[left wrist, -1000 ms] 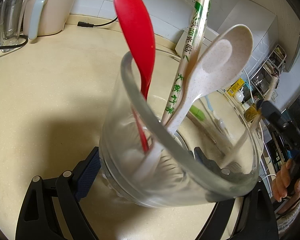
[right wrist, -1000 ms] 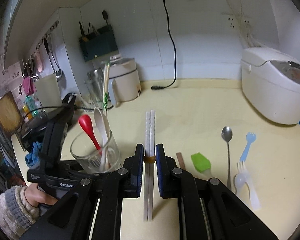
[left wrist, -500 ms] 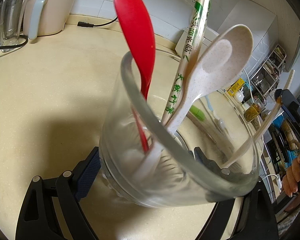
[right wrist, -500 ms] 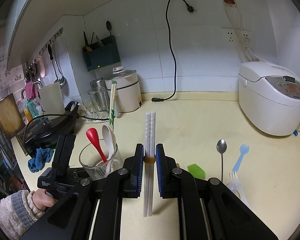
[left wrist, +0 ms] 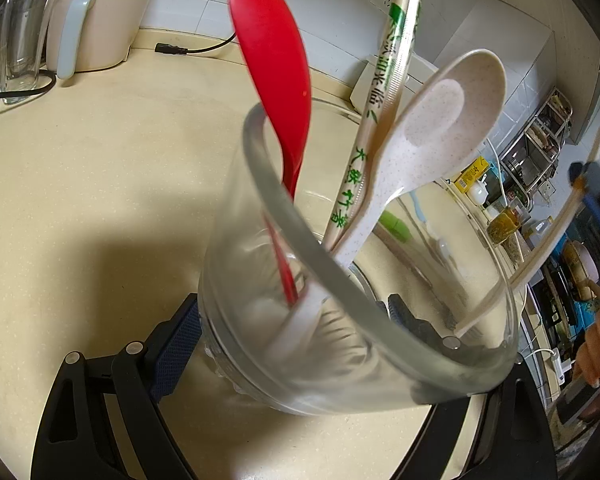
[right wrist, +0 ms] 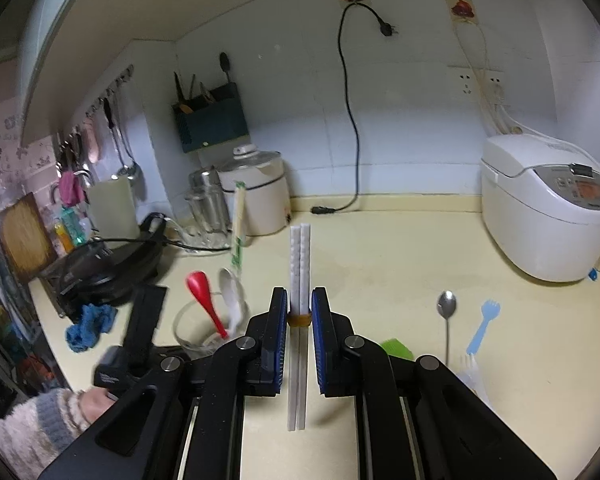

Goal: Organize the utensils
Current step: 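Lower the chopsticks into the glass and open the right tool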

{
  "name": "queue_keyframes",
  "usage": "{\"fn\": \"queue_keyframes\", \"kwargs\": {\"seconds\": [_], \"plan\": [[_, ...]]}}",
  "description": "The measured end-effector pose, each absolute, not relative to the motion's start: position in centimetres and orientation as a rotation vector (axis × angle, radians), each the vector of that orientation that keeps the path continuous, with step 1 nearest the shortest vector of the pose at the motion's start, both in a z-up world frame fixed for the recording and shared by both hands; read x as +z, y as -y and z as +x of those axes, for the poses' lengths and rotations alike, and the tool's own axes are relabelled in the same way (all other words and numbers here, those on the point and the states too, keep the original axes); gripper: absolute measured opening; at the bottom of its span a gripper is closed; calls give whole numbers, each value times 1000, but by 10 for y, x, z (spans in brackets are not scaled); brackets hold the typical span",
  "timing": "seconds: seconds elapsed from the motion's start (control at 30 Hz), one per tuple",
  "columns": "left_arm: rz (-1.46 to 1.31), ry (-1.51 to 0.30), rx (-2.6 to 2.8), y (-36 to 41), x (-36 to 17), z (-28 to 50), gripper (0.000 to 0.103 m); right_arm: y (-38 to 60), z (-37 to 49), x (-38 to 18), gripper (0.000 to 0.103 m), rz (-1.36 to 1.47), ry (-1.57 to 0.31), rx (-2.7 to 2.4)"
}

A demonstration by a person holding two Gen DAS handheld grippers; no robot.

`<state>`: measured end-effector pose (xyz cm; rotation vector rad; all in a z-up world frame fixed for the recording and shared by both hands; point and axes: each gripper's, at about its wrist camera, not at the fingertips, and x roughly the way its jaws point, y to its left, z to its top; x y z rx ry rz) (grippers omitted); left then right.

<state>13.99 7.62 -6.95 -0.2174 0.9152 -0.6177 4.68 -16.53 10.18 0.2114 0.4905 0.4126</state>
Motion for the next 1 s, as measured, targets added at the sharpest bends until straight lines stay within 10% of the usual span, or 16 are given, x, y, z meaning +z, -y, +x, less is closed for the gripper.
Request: {"fn": "queue_keyframes", "kwargs": {"seconds": [1.0], "plan": [[-218, -915, -618, -76, -70, 140, 91, 88, 82, 144, 12, 129, -414, 585]]}}
